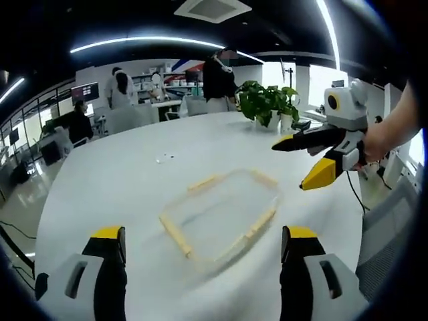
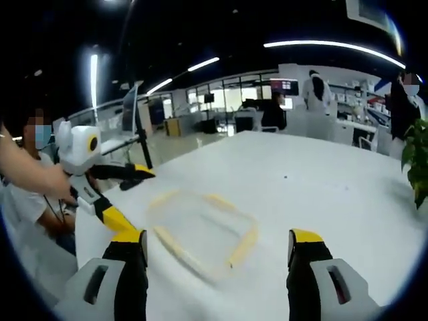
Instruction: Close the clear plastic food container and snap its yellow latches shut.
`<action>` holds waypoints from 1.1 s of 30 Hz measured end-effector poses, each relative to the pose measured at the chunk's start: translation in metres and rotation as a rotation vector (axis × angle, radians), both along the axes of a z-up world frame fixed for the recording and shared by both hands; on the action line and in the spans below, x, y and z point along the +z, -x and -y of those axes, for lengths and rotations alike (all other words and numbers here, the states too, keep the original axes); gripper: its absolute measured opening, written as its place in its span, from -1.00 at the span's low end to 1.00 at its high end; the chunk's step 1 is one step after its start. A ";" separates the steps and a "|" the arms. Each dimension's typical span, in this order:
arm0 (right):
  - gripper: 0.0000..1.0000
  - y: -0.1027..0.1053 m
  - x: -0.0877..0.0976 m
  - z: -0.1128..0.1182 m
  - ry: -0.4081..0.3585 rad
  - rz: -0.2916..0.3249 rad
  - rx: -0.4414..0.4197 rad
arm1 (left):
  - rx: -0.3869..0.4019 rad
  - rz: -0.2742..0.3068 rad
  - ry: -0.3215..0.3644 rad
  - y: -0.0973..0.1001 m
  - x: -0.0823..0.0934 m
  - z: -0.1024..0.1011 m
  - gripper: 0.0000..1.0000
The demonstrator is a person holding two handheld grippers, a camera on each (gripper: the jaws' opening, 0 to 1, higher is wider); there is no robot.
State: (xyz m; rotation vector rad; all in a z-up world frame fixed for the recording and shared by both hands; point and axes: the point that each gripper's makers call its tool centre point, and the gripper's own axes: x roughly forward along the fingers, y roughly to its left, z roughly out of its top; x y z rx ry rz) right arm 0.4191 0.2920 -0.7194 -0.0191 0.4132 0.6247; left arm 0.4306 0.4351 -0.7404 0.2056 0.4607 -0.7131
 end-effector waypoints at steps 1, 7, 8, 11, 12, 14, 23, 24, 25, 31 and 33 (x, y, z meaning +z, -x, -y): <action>0.75 0.002 0.002 0.000 -0.004 -0.002 -0.001 | 0.003 -0.005 0.007 0.002 0.001 0.000 0.95; 0.74 0.009 0.007 0.000 0.005 0.000 0.002 | -0.017 -0.009 -0.009 0.014 0.010 -0.001 0.94; 0.74 0.010 0.008 0.000 -0.002 0.000 -0.003 | -0.017 -0.011 -0.006 0.014 0.011 -0.001 0.94; 0.74 0.015 0.011 0.001 -0.008 -0.007 -0.007 | -0.015 -0.025 0.004 0.016 0.012 -0.002 0.93; 0.74 0.018 0.012 0.001 -0.004 -0.003 -0.010 | -0.015 -0.032 0.001 0.017 0.013 -0.003 0.92; 0.74 0.020 0.014 0.001 -0.018 -0.003 -0.017 | -0.004 -0.015 0.022 0.017 0.020 -0.004 0.90; 0.71 0.028 0.024 0.007 -0.039 0.005 -0.041 | 0.050 -0.026 0.089 0.024 0.031 -0.012 0.90; 0.71 0.029 0.023 0.008 -0.041 0.005 -0.043 | 0.052 -0.024 0.093 0.025 0.032 -0.013 0.90; 0.71 0.030 0.022 0.009 -0.041 0.008 -0.045 | 0.050 -0.022 0.080 0.026 0.029 -0.015 0.90; 0.70 0.036 0.022 0.016 -0.044 0.010 -0.067 | 0.036 -0.022 0.067 0.033 0.027 -0.015 0.89; 0.70 0.038 0.022 0.017 -0.040 0.011 -0.068 | 0.036 -0.015 0.071 0.034 0.030 -0.015 0.89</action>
